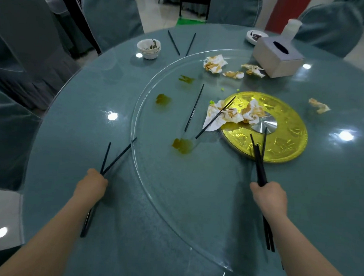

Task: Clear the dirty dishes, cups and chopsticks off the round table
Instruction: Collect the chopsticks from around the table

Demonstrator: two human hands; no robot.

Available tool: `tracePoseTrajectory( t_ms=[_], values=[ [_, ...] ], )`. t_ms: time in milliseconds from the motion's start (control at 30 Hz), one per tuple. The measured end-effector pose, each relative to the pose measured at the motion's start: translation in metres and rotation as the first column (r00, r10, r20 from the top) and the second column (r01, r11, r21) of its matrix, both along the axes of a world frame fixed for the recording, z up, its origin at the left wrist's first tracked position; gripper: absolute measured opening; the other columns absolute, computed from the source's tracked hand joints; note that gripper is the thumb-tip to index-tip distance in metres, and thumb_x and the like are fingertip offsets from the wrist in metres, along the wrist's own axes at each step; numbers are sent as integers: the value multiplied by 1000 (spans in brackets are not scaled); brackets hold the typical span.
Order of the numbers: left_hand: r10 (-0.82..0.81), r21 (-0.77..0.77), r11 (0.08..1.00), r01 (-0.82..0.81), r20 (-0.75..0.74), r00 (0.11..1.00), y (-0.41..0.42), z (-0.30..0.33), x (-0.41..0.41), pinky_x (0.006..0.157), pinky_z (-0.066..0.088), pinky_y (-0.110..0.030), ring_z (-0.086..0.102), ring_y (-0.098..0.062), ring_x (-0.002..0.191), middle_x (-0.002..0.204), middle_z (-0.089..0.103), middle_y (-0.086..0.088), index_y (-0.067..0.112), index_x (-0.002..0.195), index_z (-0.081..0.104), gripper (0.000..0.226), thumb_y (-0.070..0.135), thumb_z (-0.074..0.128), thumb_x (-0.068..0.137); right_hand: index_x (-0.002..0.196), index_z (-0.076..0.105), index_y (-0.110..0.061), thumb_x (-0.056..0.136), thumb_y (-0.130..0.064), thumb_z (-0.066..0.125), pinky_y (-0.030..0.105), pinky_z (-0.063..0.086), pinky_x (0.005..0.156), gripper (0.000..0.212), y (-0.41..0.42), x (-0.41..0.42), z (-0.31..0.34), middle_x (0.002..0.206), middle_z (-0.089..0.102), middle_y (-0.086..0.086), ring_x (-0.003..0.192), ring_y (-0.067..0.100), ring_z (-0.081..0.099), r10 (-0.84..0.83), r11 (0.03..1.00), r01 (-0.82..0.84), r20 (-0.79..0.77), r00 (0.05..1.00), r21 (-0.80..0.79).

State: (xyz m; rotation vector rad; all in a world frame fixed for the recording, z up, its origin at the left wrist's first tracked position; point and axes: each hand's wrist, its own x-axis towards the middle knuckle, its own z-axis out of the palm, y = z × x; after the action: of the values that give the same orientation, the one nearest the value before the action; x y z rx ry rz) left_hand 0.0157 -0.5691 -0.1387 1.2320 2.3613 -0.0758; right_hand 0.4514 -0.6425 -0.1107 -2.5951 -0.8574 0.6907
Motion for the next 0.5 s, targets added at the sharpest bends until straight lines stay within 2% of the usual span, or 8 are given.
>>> tracePoseTrajectory(
  t_ms=[67,100,167,233,333,400,500],
  values=[
    [18,-2,1000,-18,20,1000,3,2,1,74,47,-39,56,-29,82,106,56,-24,-6,128,37,36,10,43,96,68,53,-9,78,-33,56,28,39,48,26,-4,-5,2,64,59,8,59,26,55,26,999,-26,-15,1000,24],
    [28,19,999,-29,48,998,5,3,3,71,47,-42,58,-33,85,103,57,-25,-7,126,35,35,8,43,95,71,55,-9,76,-34,55,29,40,49,25,-4,-8,2,66,60,8,60,26,56,36,999,-35,-21,999,34],
    [29,108,993,-40,100,995,7,10,8,57,41,-39,53,-31,70,82,54,-20,-3,113,34,26,9,45,93,78,57,-9,76,-31,54,31,42,54,22,-3,-13,3,71,61,7,66,29,57,62,996,-60,-27,998,60],
    [27,214,975,-62,163,986,14,17,16,49,32,-34,44,-26,58,70,46,-14,2,104,33,16,8,43,92,84,57,-11,77,-25,55,34,44,61,16,0,-16,4,75,61,7,73,32,57,83,992,-80,-25,996,99],
    [-28,352,935,-45,201,979,26,28,32,48,28,-33,40,-25,56,68,44,-12,4,94,37,3,6,39,92,84,58,-14,79,-24,54,34,44,64,12,1,-18,7,76,62,5,76,33,58,73,990,-68,-33,997,126],
    [-112,410,912,31,173,979,37,32,47,49,27,-33,42,-23,58,69,46,-8,5,90,41,9,13,40,95,77,57,-14,81,-28,52,34,44,61,15,1,-17,7,71,61,4,72,32,58,63,987,-56,-43,997,153],
    [-223,443,889,114,202,954,55,39,81,47,28,-30,44,-17,56,66,48,-2,9,87,47,19,23,41,98,67,55,-12,89,-36,51,30,38,50,33,4,-11,7,61,59,5,60,26,57,39,977,-28,-47,998,210]
  ],
)
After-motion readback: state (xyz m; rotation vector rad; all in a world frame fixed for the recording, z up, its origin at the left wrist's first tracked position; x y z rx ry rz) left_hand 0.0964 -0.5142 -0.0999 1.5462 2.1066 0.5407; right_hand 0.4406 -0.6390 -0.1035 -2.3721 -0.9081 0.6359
